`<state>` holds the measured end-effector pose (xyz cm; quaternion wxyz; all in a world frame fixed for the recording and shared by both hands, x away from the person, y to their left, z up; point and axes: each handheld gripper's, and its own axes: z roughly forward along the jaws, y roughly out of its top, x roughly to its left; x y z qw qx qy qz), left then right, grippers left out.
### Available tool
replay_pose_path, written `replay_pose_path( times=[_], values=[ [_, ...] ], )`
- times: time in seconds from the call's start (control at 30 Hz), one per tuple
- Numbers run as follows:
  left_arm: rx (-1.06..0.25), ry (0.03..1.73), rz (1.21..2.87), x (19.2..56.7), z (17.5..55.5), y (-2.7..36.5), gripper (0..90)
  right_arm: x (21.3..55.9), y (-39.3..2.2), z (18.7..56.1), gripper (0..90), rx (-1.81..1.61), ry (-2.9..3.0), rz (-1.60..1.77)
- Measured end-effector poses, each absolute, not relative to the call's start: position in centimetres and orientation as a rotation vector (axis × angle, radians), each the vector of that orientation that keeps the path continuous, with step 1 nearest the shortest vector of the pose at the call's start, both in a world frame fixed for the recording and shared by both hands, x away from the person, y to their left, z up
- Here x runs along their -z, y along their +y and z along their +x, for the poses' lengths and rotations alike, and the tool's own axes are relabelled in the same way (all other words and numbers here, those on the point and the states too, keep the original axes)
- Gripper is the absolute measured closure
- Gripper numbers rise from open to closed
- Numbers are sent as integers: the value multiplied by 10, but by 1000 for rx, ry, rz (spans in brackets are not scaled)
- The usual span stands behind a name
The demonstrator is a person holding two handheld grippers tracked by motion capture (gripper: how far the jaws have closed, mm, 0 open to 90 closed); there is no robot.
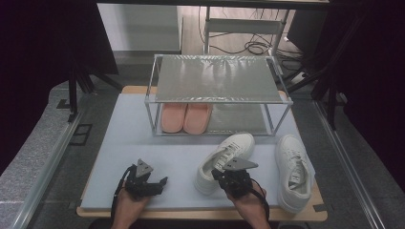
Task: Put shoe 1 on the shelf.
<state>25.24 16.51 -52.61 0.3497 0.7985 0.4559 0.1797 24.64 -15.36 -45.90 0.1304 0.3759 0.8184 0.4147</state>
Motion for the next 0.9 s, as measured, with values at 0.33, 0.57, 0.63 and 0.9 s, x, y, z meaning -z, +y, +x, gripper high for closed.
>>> replay_pose_path(
  times=[0.33,0.57,0.63,0.9],
  values=[
    [-465,1182,2068,526,252,165,198,457,-168,237,899,-1155,2399,1072],
    [-465,1183,2067,526,252,165,198,455,-186,228,899,-1127,2403,1087],
    [-465,1183,2067,526,252,165,198,454,-192,226,899,-1119,2404,1093],
    [-465,1183,2067,526,252,165,198,453,-217,221,899,-1094,2398,1138]
  ],
)
